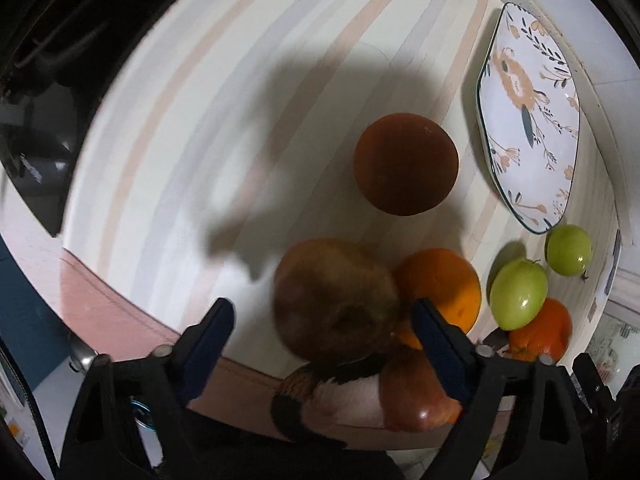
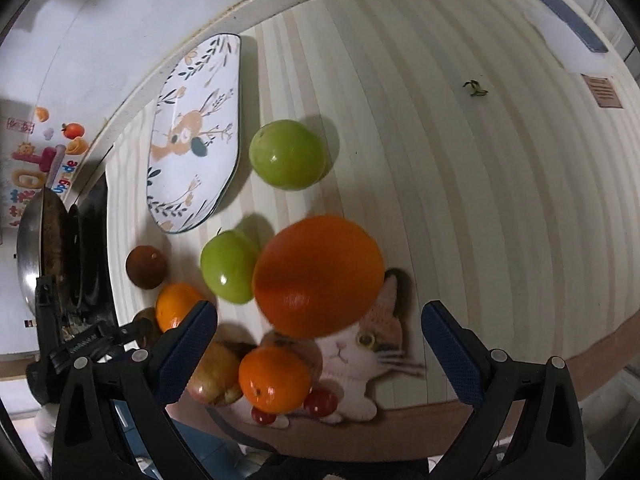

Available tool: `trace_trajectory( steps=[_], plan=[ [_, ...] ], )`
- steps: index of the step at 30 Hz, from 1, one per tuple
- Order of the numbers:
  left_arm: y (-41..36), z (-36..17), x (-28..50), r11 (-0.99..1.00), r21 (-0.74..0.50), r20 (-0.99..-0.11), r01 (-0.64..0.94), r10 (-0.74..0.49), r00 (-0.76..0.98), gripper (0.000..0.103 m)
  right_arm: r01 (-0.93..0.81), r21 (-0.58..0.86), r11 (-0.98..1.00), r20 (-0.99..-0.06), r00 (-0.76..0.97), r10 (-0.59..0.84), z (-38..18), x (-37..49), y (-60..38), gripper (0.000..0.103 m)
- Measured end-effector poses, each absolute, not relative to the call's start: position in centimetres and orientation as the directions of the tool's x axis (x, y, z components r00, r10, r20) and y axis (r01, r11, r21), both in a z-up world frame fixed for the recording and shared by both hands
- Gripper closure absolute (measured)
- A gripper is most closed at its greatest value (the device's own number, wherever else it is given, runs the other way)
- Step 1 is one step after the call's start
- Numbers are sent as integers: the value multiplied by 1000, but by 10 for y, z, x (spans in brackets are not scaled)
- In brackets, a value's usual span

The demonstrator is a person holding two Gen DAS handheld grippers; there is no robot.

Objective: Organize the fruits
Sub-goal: 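Grasp the brown fruit with the left tool while the right tool grasps the large orange, then carry both fruits to the floral plate and release them there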

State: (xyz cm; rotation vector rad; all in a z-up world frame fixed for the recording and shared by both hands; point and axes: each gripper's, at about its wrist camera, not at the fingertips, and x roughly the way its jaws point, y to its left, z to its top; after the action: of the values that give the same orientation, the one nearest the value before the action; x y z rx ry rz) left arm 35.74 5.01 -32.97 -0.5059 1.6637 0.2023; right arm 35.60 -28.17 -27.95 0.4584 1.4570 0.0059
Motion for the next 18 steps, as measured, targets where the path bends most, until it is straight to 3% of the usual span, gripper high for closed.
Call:
trace_trajectory(
  steps=[1,3,7,12,18],
  plan=[
    [51,-328,358,881,-167,-976,-443,-213,-55,21,275,307,911,-951,127,282,-283,359,-282,0],
    [50,-322,360,892,-148,-984,-426,-174,-24,41,284,311,907,-950,113,291,-292,365,-284,0],
    [47,-318,359,916,-128,-987,-379,-154,-39,40,298,335,894,-942,69,329,-311,372,-282,0],
    [46,-324,359,935,-115,-988,-335,-141,-55,38,318,340,885,-937,39,347,-331,375,-274,10],
    [52,-340,362,940,-124,-985,-319,-154,-73,38,317,336,887,-938,23,347,-339,376,-265,15]
  ],
)
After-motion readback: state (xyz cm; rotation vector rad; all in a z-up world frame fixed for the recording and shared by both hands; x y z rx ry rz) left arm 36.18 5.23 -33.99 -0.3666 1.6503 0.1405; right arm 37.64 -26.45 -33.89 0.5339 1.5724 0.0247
